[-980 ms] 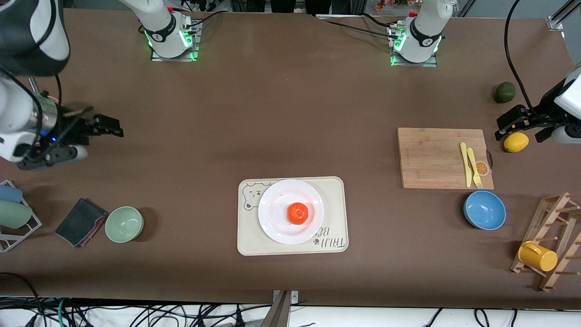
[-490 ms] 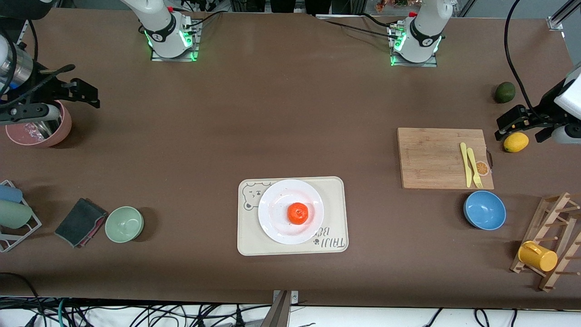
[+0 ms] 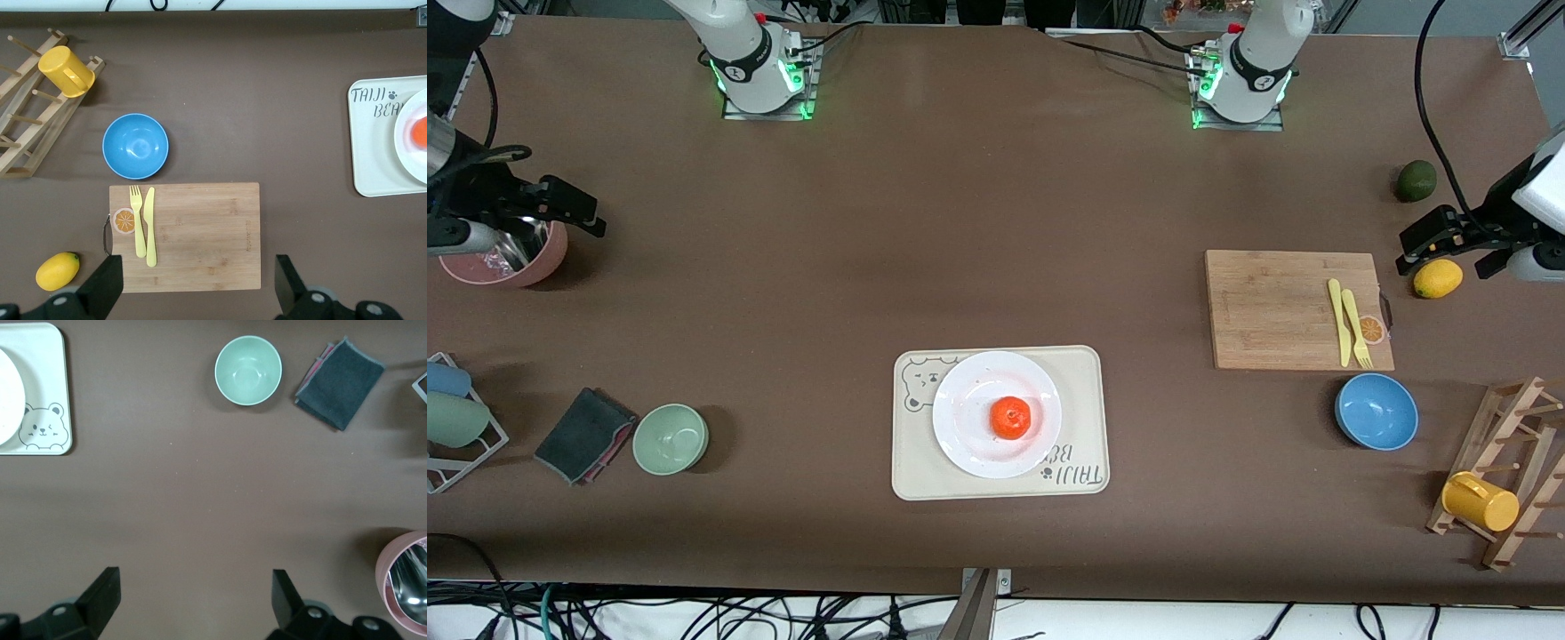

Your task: Place orange and plate with both arms

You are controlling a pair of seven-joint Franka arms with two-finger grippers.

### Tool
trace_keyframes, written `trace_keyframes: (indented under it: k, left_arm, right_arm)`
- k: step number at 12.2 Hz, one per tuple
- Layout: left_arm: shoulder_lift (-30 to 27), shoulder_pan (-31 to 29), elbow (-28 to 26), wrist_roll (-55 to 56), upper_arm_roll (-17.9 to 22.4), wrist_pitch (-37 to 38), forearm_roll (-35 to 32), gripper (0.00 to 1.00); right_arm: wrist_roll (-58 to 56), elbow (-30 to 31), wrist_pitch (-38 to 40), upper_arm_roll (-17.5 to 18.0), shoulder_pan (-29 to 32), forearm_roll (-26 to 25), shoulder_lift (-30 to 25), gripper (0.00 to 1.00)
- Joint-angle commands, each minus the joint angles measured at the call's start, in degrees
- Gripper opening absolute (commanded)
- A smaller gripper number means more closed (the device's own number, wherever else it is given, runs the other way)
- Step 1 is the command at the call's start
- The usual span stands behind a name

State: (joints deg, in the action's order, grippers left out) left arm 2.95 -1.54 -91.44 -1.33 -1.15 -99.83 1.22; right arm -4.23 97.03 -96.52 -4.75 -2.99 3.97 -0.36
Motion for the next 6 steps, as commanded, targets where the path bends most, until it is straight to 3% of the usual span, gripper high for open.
trace_keyframes:
  k: [1,3,6]
  left_arm:
    - [0.1,0.0,0.7,-1.0,0.0,0.7,0.8,1.0]
    - [0.1,0.0,0.7,-1.0,0.0,0.7,0.8,1.0]
    - [0.1,0.0,0.7,-1.0,0.0,0.7,0.8,1.0]
  right_arm:
    - [0.9,0.2,-0.2,-0.1,0.5,0.8,-1.5,1.0]
    - [0.9,0.2,-0.1,-0.2,0.4,0.6,-1.5,1.0]
    - [0.9,-2.3,2.1,0.4,0.0,-3.8,-1.1,1.0]
